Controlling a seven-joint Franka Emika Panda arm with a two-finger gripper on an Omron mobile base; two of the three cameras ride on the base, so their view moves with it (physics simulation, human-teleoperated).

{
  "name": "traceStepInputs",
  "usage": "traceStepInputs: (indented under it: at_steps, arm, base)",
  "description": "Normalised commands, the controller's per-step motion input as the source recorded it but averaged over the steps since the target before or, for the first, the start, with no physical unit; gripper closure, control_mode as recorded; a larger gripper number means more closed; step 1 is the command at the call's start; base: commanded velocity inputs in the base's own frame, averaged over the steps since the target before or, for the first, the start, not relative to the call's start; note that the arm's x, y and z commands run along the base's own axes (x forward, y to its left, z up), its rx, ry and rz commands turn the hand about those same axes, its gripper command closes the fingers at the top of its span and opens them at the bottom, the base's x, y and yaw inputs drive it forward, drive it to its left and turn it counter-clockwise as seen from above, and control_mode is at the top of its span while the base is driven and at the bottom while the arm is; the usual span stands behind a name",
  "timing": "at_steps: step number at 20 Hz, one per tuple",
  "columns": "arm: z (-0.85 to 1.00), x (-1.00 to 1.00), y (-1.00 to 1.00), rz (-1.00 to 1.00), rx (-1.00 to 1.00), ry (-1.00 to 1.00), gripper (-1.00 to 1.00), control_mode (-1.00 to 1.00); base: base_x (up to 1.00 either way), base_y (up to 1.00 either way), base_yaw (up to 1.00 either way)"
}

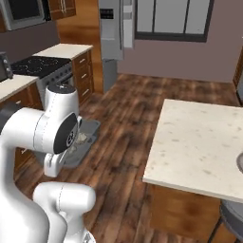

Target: Place two dumplings into each of the tupperware containers and then place the containers in the fridge.

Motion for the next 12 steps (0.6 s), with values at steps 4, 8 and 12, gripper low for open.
traceStepInputs:
  at_steps: [4,8,12]
  arm:
    - [0.0,0.0,0.0,0.0,0.0,0.0,1.0,1.0]
    - [0.0,0.0,0.0,0.0,0.0,0.0,1.0,1.0]
    - [0.0,0.0,0.0,0.0,0.0,0.0,1.0,1.0]
  base:
    - [1.0,0.67,-0.14]
    - [1.0,0.22,-0.07]
    - [1.0,0.0,-0.04]
